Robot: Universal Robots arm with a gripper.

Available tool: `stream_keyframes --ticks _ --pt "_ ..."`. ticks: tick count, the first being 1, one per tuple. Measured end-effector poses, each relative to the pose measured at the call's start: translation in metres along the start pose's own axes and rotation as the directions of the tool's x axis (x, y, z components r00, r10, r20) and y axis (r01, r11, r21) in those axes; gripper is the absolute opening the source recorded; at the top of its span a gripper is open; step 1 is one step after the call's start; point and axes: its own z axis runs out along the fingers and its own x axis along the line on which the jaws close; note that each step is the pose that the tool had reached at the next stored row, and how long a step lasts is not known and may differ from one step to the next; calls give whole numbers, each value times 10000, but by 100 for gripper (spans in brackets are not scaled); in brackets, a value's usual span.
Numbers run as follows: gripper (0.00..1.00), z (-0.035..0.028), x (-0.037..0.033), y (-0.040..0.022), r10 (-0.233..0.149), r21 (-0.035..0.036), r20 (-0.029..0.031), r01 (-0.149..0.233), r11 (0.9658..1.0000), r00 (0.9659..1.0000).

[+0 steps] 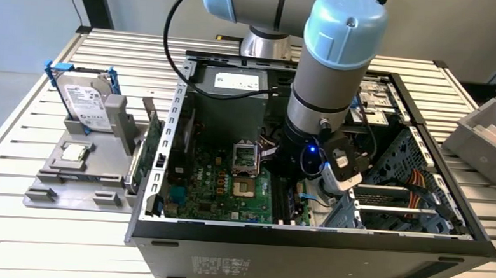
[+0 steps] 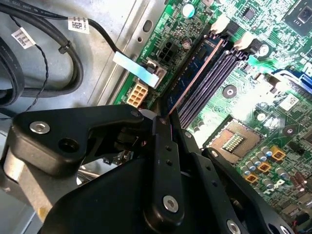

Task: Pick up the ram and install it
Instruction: 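Insert the ram into the slot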

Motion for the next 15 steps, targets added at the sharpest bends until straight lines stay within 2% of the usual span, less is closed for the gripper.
stream_keyframes --ticks 2,4,5,6,8,15 --pt "0 9 0 3 1 -21 2 -1 10000 10000" --pt "0 11 0 2 1 -10 2 -1 10000 10000" --pt "100 9 0 1 1 -3 0 -1 10000 10000" --pt "100 -1 0 0 1 -2 0 -1 10000 10000" --pt "100 -61 -2 0 1 -4 0 -1 10000 10000" --pt "100 -371 -15 -2 0 -2 -10 0 10000 10000"
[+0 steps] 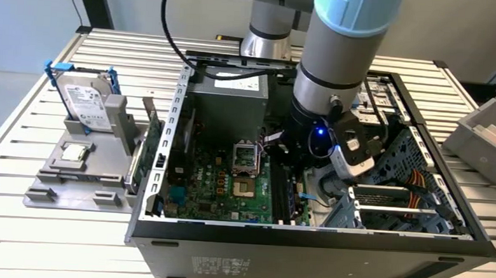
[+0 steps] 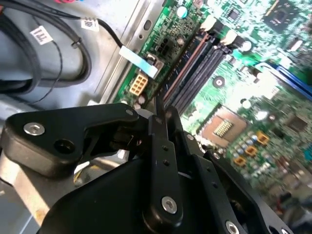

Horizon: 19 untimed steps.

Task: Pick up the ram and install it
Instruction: 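Insert the ram into the slot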

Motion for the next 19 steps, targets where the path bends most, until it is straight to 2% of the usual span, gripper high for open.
stream_keyframes --ticks 3,4,19 --pt "100 -23 -1 0 0 -4 1 0 10000 10000" --pt "0 -25 -1 -1 0 -4 1 0 10000 10000" --pt "0 -67 -3 -12 -1 0 0 1 10000 10000"
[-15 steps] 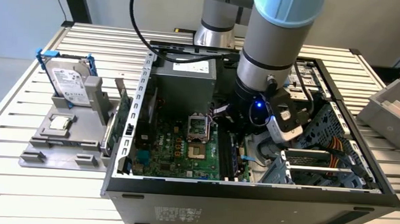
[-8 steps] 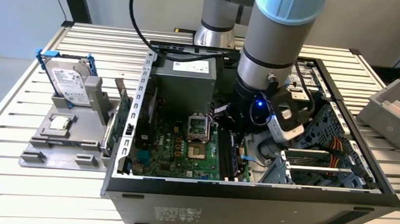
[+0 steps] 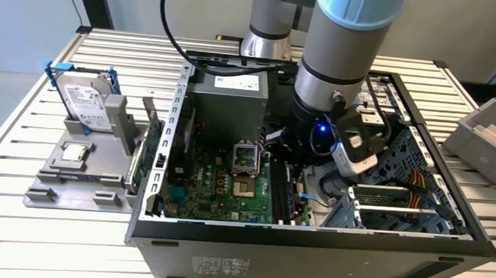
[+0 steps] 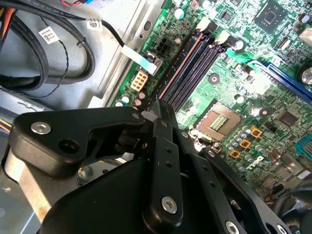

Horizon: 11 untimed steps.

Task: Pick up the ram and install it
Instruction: 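Insert the ram into the slot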

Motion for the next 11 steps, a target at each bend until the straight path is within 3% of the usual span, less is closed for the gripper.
stream_keyframes --ticks 4,8,11 --pt "0 -4 0 0 -45 -1 0 45 10000 10000" --pt "0 -4 0 0 -577 -36 -5 577 9983 9983" --pt "0 -4 0 1 -985 -86 -18 984 9951 9951"
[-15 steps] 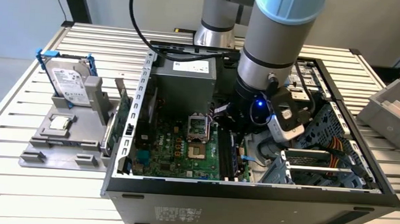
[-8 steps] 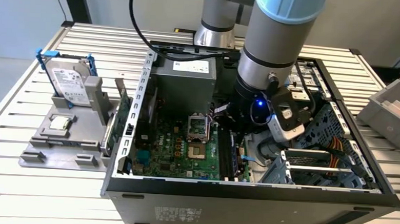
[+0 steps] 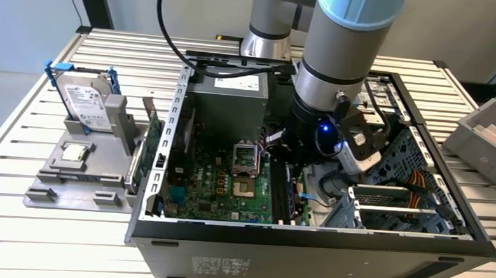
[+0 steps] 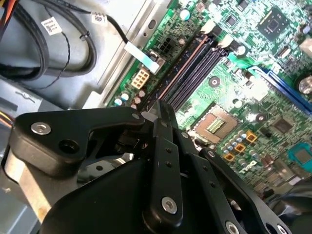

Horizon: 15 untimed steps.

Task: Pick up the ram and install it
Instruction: 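Insert the ram into the slot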

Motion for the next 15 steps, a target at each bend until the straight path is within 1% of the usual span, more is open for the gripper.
stream_keyframes --ticks 4,8,11,15 --pt "0 0 0 1 -469 -109 -2 469 9988 9989" --pt "0 -1 -2 1 -933 -210 8 933 9954 9956" --pt "0 0 -3 1 -1331 -246 15 1331 9908 9911" --pt "0 0 -6 1 -1884 -276 20 1884 9817 9821"
